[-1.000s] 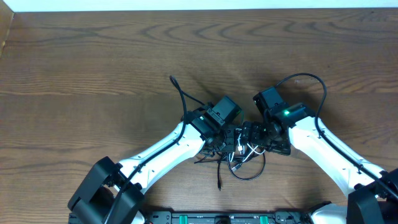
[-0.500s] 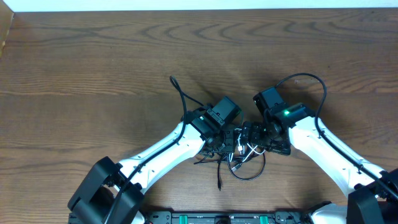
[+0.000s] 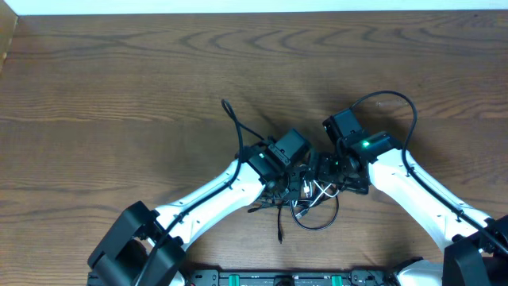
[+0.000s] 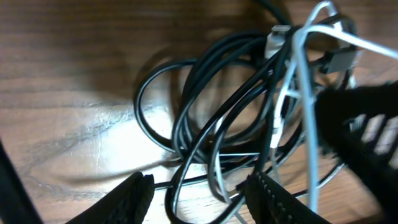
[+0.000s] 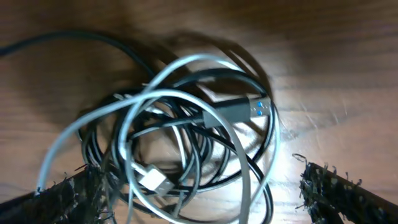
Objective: Untangle cables
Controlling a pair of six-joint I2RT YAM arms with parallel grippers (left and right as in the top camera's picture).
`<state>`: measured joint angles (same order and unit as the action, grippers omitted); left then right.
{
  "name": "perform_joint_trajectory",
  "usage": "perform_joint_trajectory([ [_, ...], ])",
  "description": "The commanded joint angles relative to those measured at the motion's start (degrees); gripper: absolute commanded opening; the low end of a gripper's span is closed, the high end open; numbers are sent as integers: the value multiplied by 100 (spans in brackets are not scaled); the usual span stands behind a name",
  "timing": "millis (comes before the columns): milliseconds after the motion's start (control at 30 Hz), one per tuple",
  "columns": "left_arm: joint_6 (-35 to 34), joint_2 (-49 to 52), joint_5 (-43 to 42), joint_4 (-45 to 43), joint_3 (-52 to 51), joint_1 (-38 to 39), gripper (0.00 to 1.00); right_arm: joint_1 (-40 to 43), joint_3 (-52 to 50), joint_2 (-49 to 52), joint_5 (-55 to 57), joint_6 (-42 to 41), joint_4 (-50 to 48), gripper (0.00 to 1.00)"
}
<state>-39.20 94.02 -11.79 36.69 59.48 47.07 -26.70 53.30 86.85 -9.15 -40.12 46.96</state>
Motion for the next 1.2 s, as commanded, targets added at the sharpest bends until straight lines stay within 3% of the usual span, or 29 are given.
perform_joint_trajectory([
  [0, -57, 33, 210, -72, -173, 26, 52, -39, 13, 11, 66, -11, -26, 99],
  [300, -59, 35, 354, -732, -588, 26, 51, -39, 13, 11, -1088, -9, 264, 99],
  [333, -57, 35, 437, -730, -588, 26, 49, -39, 15, 11, -1093, -9, 284, 97],
  [467, -61, 35, 774, -741, -590, 26, 47, -39, 13, 11, -1069, 11, 455, 66],
  [600, -155, 39, 807, -769, -592, 26, 46, -39, 13, 11, -881, 11, 612, 50],
  [967, -208, 302, 664, -1003, -592, 26, 46, -39, 13, 11, -601, 9, 660, 38],
  [1167, -205, 772, 584, -1220, -590, 17, 44, -37, 15, 11, -597, 11, 660, 26],
])
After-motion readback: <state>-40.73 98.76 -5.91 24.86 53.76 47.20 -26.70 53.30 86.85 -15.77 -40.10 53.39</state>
